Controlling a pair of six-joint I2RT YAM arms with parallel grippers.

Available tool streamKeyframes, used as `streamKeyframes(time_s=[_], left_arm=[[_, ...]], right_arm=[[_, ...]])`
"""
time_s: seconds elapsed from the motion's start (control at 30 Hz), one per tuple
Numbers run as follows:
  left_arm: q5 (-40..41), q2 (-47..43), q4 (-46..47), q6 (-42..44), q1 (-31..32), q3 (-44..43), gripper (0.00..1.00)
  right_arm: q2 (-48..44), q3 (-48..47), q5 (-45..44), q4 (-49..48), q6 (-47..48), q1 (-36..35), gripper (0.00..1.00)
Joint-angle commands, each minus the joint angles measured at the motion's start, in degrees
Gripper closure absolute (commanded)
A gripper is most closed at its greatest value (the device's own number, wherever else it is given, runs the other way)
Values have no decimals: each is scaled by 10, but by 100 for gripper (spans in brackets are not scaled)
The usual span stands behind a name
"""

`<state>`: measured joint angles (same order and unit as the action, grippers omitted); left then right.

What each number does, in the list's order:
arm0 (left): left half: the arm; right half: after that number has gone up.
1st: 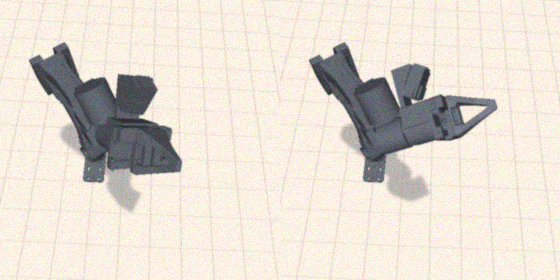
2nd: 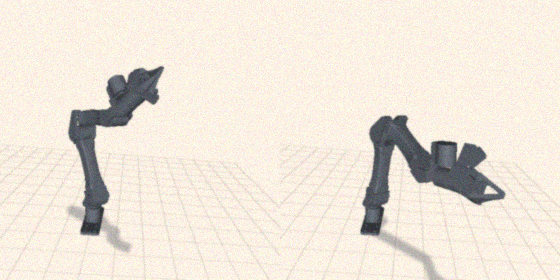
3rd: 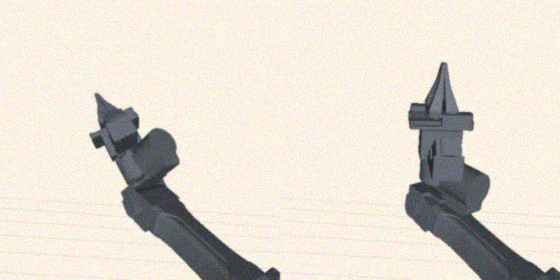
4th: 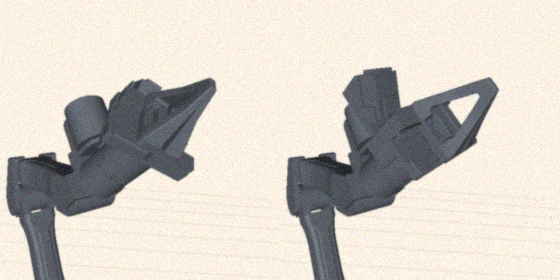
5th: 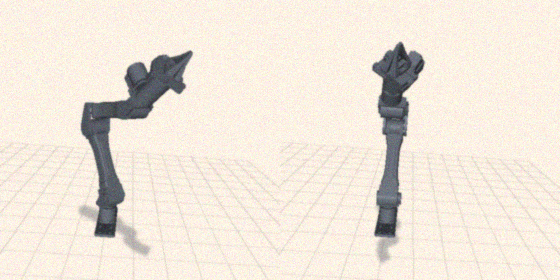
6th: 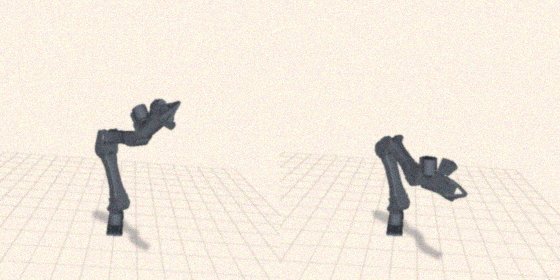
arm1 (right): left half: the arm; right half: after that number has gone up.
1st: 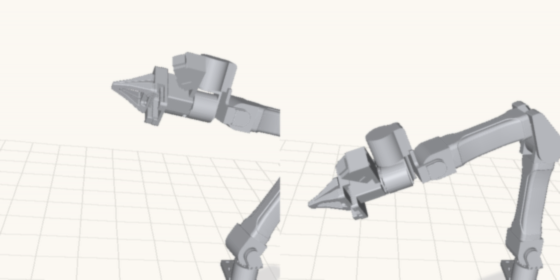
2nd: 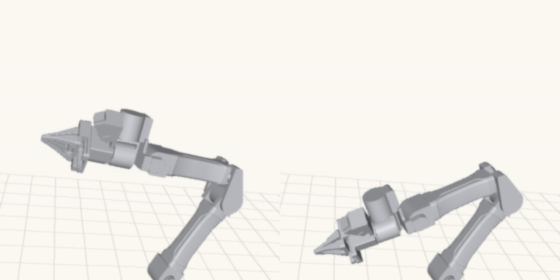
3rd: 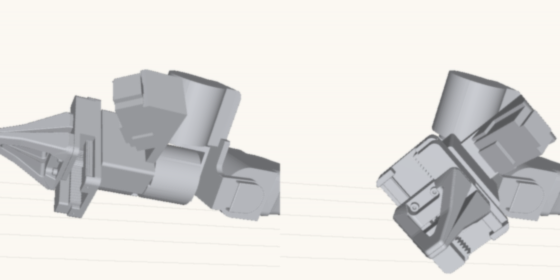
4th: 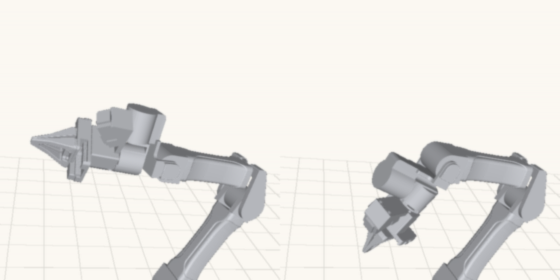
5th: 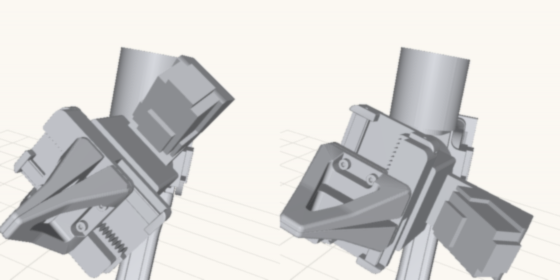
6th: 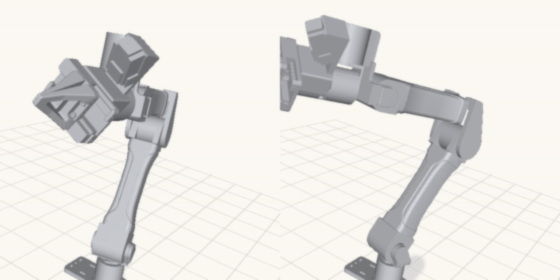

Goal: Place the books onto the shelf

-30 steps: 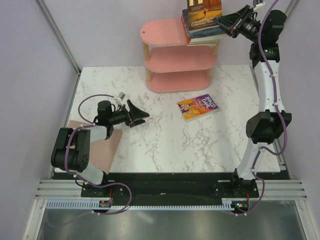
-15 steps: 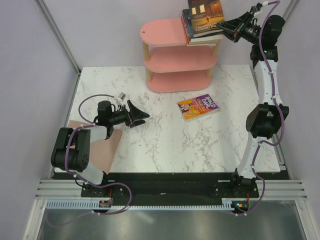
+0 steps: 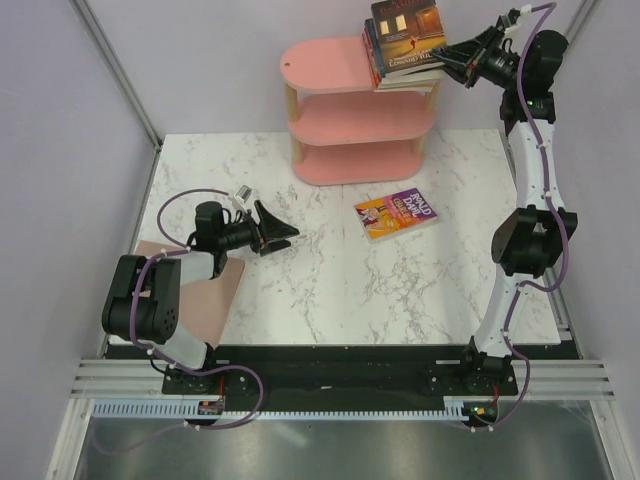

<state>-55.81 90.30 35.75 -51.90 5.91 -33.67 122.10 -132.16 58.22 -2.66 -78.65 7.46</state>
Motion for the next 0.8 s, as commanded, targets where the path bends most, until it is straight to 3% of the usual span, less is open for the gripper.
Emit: streamKeyframes(time_s=[0.0,0.23,0.77], left_arm=[[-14,1,5,26,1,-3,0],[-15,0,1,27,1,-5,0],[-19,-8,-3,32,1,-5,0]], right_arm=[[-5,-17,0,-14,4,0,80],[-16,1,-9,-6,12,1,61],[-61,44,-23,10,32,1,43]])
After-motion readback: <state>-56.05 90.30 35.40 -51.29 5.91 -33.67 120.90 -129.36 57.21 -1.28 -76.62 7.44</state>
